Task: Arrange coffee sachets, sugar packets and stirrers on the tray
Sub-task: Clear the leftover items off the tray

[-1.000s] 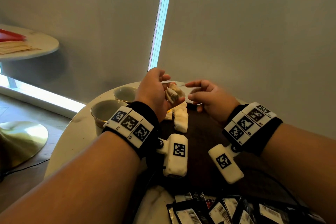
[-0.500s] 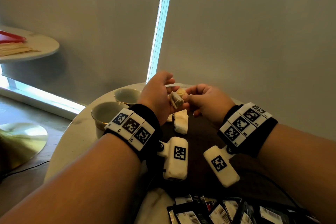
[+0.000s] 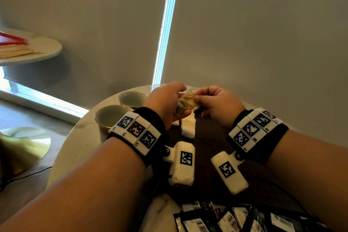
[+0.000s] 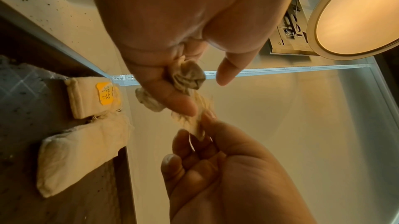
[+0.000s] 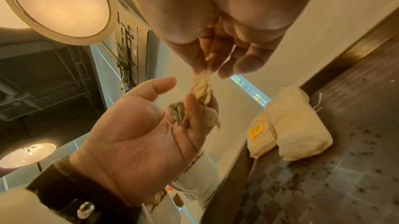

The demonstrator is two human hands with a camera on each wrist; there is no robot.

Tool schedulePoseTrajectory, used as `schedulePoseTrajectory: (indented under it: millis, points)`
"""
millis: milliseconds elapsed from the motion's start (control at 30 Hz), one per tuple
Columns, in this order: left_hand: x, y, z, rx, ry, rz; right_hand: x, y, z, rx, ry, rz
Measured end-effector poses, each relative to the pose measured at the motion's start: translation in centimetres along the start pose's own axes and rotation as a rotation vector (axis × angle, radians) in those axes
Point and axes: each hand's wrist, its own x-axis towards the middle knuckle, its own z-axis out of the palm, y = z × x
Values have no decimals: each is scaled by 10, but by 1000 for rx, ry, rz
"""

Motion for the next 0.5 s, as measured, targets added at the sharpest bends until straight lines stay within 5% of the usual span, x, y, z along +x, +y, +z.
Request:
schedulePoseTrajectory:
  millis: [500]
  points:
    - [-2, -7, 1, 273, -12, 86, 0, 1, -1, 100, 27, 5]
